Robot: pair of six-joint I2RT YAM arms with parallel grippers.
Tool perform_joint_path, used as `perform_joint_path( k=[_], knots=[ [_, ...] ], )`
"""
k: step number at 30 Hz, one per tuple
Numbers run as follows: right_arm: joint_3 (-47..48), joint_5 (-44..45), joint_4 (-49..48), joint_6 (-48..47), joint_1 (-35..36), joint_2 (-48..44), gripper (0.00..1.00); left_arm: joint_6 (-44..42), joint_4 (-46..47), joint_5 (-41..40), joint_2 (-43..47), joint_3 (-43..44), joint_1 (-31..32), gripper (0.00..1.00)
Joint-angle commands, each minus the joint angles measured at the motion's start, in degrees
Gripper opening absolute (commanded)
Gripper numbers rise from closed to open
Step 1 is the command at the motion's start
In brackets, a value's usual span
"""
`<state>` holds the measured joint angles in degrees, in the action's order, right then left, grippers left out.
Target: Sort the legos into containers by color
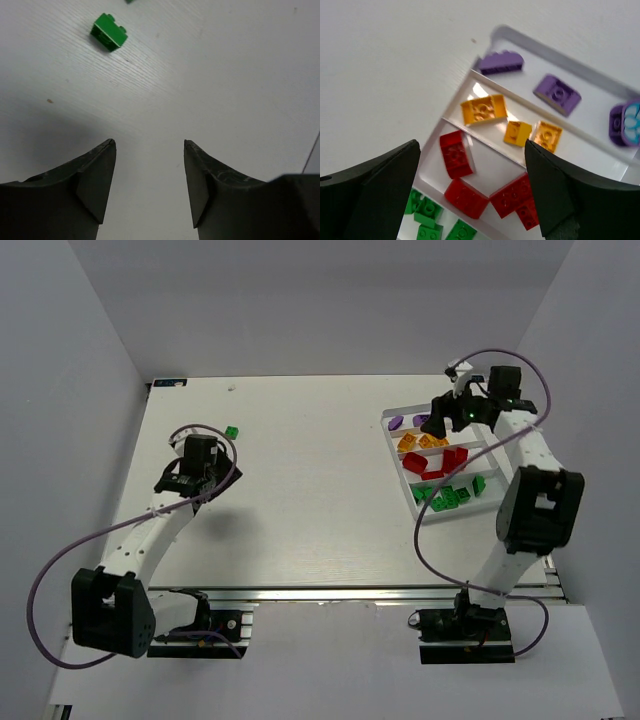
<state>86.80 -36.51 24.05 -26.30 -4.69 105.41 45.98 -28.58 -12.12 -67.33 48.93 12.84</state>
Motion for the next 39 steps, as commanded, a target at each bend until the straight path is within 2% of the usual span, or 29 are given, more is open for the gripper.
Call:
perform_joint_path(
  k=[1, 5, 9, 14, 17, 22, 31, 35, 39],
  knots=[
    [-4.51, -18.31, 5.55, -15.87, 0.21, -10.9, 0.89, -2.29, -2.44, 4.3, -2.88, 3.8, -3.96, 0.68],
    [-11.19, -23.77, 7.15, -19.48, 0.29, -16.89, 0.89, -6.68, -4.2, 3.24, -9.9, 7.84, -6.42, 0.92],
    [-15.96, -24.75, 7.15, -19.57, 0.29, -20.59, 0.89, -6.69, -3.94, 3.6, -14.92, 10.66, -8.18, 0.98],
    [-19.21, -25.45, 6.01, -17.65, 0.29, -22.61, 0.89, -3.79, -7.01, 0.17, -23.71, 16.63, -8.45, 0.98],
    [-20.01, -25.63, 5.57, -16.76, 0.29, -22.87, 0.89, -3.7, -6.58, 0.16, -28.11, 19.18, -8.71, 0.96],
    [-20.45, -25.45, 4.78, -15.71, 0.21, -22.88, 0.89, -3.79, -6.32, -0.53, -33.12, 22.09, -8.8, 0.86],
    [-20.89, -25.45, 3.9, -14.21, 0.29, -22.96, 0.89, -4.31, -6.23, -3.87, -37.26, 23.93, -9.5, 0.72],
    [-20.97, -25.45, 3.9, -13.95, 0.29, -23.14, 0.89, -4.4, -5.79, -4.84, -38.14, 24.02, -9.5, 0.69],
    [-21.24, -25.45, 4.07, -13.86, 0.21, -23.23, 0.89, -4.4, -4.91, -5.11, -38.84, 24.2, -9.59, 0.58]
  ],
)
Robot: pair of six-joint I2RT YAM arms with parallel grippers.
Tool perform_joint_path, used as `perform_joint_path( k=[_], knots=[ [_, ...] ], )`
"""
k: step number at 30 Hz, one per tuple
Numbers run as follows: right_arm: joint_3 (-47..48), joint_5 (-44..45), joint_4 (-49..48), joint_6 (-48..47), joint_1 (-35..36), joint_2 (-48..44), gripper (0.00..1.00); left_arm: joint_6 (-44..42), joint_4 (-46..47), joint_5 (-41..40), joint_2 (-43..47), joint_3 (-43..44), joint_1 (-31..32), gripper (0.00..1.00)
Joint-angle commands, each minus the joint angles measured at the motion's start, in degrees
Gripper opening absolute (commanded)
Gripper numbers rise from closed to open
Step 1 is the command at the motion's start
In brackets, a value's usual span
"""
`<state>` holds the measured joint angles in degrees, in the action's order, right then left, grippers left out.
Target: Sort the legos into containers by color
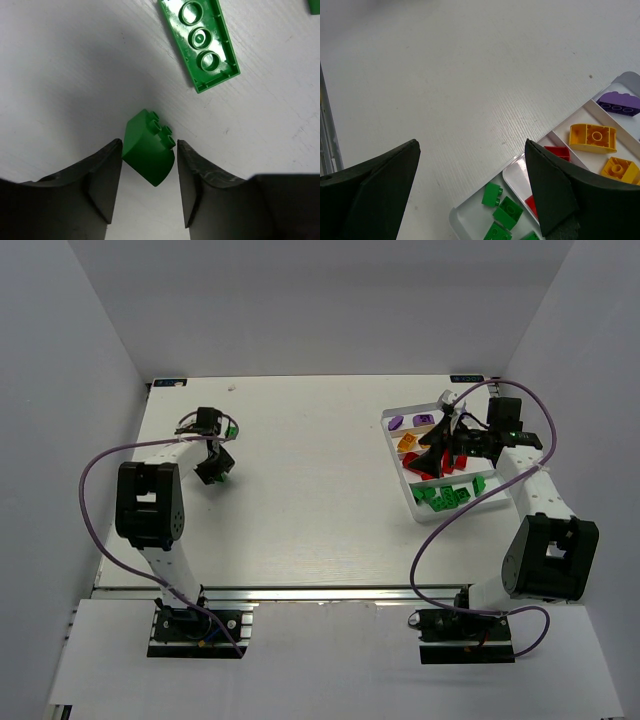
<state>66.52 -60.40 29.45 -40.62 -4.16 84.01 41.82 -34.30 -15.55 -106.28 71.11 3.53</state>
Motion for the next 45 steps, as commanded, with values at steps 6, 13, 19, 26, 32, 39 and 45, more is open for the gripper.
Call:
perform_joint_path(
  k=[6, 13, 19, 26, 32, 39, 45],
  knots=[
    [-1.13, -1.39, -1.33, 0.46, -0.32, -2.71, 0.89, -0.43, 1.34, -0.44, 0.11, 1.66, -0.36, 0.42],
    [-1.04, -1.65, -1.06, 0.54, -0.23, -3.67, 0.89, -1.3, 2.14, 3.24, 5.55, -1.58, -0.28, 0.19],
    [-0.43, -1.91, -0.98, 1.25, -0.23, -4.64, 0.89, -1.74, 2.92, 9.74, 14.16, -7.12, 1.21, 0.13],
    [0.01, -0.07, -2.28, 4.4, -0.67, -7.53, 0.89, 0.01, 11.6, 23.1, 19.09, -10.38, 15.24, 0.08],
    [-2.27, 5.73, -8.26, 12.05, -2.42, -11.49, 0.82, 3.62, 26.63, 33.91, 13.22, -7.59, 28.52, 0.06],
    [-1.13, 9.16, -10.47, 18.82, -7.17, -13.43, 0.19, 5.28, 36.67, 42.61, -2.34, 7.07, 38.47, 0.06],
    [0.36, 8.02, -12.93, 22.25, -13.06, -13.43, 0.1, 7.83, 40.28, 46.93, -15.42, 19.4, 43.22, 0.07]
  ],
)
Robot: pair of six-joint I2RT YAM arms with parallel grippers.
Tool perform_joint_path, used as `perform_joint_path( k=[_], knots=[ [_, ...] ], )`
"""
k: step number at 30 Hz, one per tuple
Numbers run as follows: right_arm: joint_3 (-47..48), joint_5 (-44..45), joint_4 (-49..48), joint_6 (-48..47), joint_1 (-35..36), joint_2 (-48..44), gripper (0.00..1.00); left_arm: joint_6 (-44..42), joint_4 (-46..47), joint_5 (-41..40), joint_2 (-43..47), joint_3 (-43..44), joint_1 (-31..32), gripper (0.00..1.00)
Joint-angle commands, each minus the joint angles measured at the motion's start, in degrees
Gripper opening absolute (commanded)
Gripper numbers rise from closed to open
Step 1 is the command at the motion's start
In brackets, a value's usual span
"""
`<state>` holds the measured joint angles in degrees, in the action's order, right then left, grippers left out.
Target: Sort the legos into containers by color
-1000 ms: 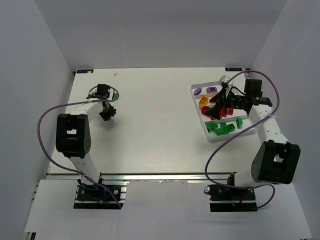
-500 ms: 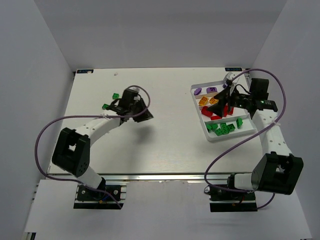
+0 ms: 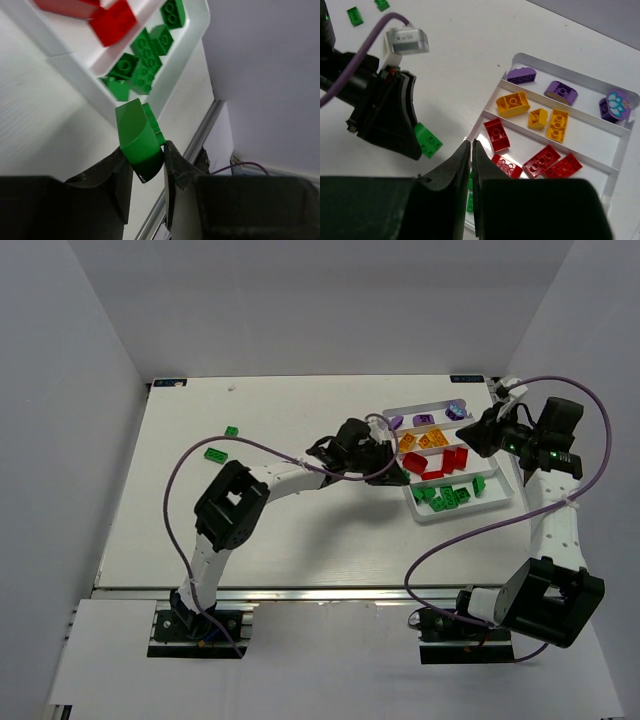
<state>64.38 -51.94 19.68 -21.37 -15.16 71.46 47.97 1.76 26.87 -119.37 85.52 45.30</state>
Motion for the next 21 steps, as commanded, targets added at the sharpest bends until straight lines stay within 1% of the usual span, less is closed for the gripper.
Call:
perform_joint_path(
  k=[1, 3, 6, 7, 8, 11, 12, 15, 16, 21],
  knots=[
    [2.68, -1.05, -3.16, 3.17, -3.03, -0.71, 0.1, 2.56, 4.39, 5.29, -3.84, 8.49, 2.16, 0.07],
    [3.12, -1.49, -3.33, 3.7, -3.91, -0.36, 0.11, 3.8, 5.0, 5.73, -8.04, 11.68, 2.77, 0.07],
    [3.21, -2.63, -3.77, 4.4, -5.4, -0.09, 0.12, 6.52, 5.62, 6.44, -12.97, 19.48, 4.18, 0.09],
    [3.12, -2.72, -3.77, 4.58, -5.41, -0.01, 0.12, 7.22, 5.62, 6.61, -14.04, 19.51, 4.44, 0.1],
    [3.12, -2.81, -3.86, 4.67, -5.58, 0.08, 0.12, 7.84, 6.06, 6.61, -15.18, 22.12, 4.71, 0.11],
    [2.77, -3.08, -4.04, 4.84, -6.02, 0.08, 0.13, 9.42, 4.93, 5.83, -18.96, 26.52, 5.41, 0.16],
    [2.68, -3.16, -4.12, 4.93, -6.02, 0.08, 0.14, 10.04, 3.18, 4.43, -20.53, 28.2, 5.68, 0.18],
    [2.59, -3.25, -4.3, 5.1, -6.2, 0.08, 0.15, 10.48, 1.76, 3.28, -22.3, 30.14, 5.85, 0.21],
    [2.51, -3.25, -4.3, 5.02, -6.29, -0.01, 0.15, 10.83, 1.15, 2.93, -22.74, 30.67, 6.03, 0.24],
    [2.24, -3.34, -4.56, 5.54, -6.55, -0.01, 0.18, 11.97, 0.35, 1.87, -24.86, 33.75, 6.47, 0.33]
  ],
)
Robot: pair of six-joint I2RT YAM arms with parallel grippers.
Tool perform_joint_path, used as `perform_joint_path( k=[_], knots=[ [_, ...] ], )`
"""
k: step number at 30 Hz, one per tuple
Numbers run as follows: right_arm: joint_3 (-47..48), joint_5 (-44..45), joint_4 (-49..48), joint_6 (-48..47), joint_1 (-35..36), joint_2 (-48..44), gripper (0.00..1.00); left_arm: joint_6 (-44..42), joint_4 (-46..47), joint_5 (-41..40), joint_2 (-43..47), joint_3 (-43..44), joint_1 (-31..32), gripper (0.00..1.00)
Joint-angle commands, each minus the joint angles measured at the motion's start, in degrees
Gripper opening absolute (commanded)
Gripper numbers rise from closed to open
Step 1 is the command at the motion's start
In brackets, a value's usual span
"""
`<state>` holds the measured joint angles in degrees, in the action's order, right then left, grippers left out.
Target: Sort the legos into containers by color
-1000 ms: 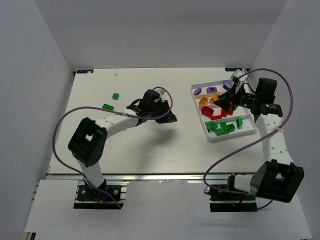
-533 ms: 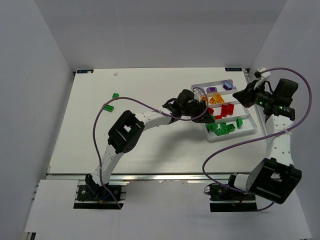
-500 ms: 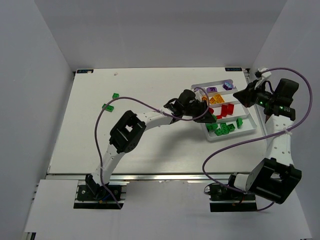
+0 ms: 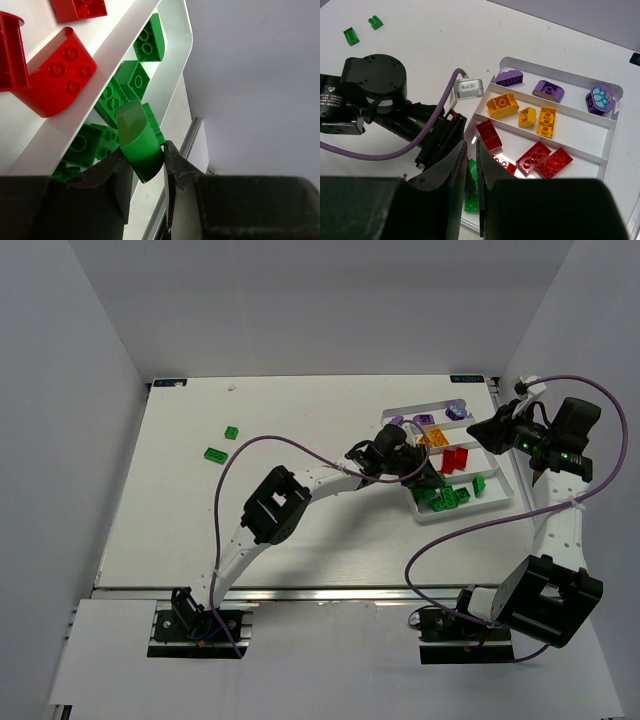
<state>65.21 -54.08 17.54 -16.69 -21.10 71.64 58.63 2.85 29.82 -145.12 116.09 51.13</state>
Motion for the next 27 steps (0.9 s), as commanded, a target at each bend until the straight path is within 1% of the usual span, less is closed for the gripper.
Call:
perform_joint_path(
  k=[1, 2, 9, 12, 16, 19, 21, 22, 23, 25, 26, 27],
  knots=[
    [1.32, -1.2, -2.51, 0.95, -0.61, -0.18, 0.19, 1.57, -0.66, -1.17, 0.72, 3.35, 0.72, 0.35],
    [1.32, -1.29, -2.68, 1.22, -0.61, -0.09, 0.19, 1.75, -0.31, -1.35, 0.63, 3.52, 0.9, 0.39],
    [1.5, -1.46, -2.86, 1.39, -0.69, -0.01, 0.23, 2.01, -1.18, -1.0, 0.63, 4.85, 0.99, 0.53],
    [1.59, -1.55, -2.86, 1.57, -0.69, 0.08, 0.24, 1.66, -1.45, -0.91, 1.07, 4.84, 1.07, 0.55],
    [1.76, -1.64, -2.95, 1.66, -0.69, -0.01, 0.24, 0.7, -2.5, -1.26, 2.82, 4.93, 0.99, 0.55],
    [2.29, -2.16, -2.78, 1.4, -0.69, -0.09, 0.25, -2.55, -7.31, -2.4, 4.84, 5.02, 0.81, 0.54],
    [2.73, -3.56, -2.25, 0.61, -0.69, -0.18, 0.35, -5.53, -9.7, -4.5, 7.73, 3.8, 0.2, 0.51],
    [3.16, -4.18, -1.46, -0.79, -0.78, -0.09, 0.39, -6.42, -11.19, -5.29, 9.14, 2.66, -0.15, 0.49],
    [3.26, -4.88, -1.28, -1.32, -0.78, -0.09, 0.5, -7.21, -11.64, -7.22, 12.46, -0.66, -0.51, 0.47],
    [3.26, -7.6, -1.02, -3.08, -0.78, -0.18, 0.62, -9.32, -12.34, -9.16, 16.25, -4.63, -2.0, 0.43],
    [3.17, -8.83, -1.1, -3.44, -0.78, -0.18, 0.75, -9.76, -12.26, -9.95, 18.27, -6.91, -2.7, 0.39],
    [3.08, -11.37, -1.28, -3.53, -0.78, -0.09, 0.8, -10.63, -12.0, -11.44, 22.47, -11.63, -4.01, 0.36]
  ],
)
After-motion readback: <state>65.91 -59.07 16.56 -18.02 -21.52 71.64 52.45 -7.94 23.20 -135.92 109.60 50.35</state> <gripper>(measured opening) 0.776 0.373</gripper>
